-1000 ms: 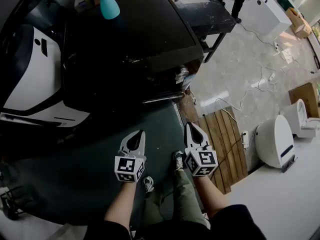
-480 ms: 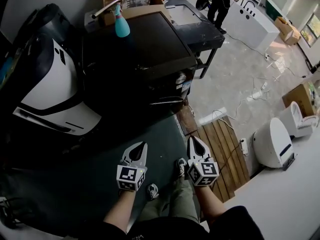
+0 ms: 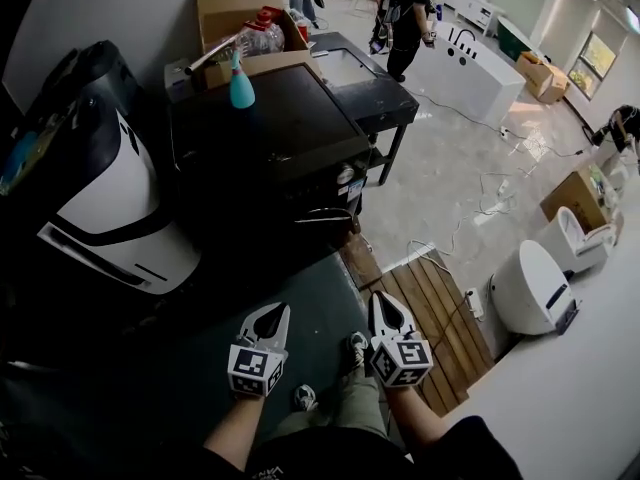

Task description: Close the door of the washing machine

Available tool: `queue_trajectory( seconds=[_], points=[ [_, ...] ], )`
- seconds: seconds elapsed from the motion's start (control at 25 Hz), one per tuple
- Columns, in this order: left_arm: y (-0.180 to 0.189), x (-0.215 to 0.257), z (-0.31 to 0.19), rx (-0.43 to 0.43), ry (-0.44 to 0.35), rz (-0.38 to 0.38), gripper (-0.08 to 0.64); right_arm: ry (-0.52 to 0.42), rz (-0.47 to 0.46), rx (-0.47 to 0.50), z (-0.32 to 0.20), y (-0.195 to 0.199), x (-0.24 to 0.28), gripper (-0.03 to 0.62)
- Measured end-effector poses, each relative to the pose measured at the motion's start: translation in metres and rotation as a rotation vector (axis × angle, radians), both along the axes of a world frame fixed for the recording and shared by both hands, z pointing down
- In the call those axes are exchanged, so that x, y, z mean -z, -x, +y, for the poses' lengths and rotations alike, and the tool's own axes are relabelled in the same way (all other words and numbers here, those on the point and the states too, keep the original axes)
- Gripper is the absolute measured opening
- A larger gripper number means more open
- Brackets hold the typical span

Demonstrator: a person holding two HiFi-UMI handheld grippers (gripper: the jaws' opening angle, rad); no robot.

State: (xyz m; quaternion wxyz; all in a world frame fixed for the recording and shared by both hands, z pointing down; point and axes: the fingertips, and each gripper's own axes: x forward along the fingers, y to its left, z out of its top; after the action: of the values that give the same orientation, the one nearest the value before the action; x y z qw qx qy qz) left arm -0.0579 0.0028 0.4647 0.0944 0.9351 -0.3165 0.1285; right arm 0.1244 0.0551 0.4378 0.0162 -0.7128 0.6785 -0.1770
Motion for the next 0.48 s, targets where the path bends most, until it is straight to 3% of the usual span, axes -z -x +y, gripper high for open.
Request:
queue_trajectory(
  seconds=[0.48],
  points=[
    [0.035,0.031,0.052,-0.048,-0.040,0.032,0.012,-0.012,0.040,-0.010,0.062,0.032,0.026,0.000]
  ],
)
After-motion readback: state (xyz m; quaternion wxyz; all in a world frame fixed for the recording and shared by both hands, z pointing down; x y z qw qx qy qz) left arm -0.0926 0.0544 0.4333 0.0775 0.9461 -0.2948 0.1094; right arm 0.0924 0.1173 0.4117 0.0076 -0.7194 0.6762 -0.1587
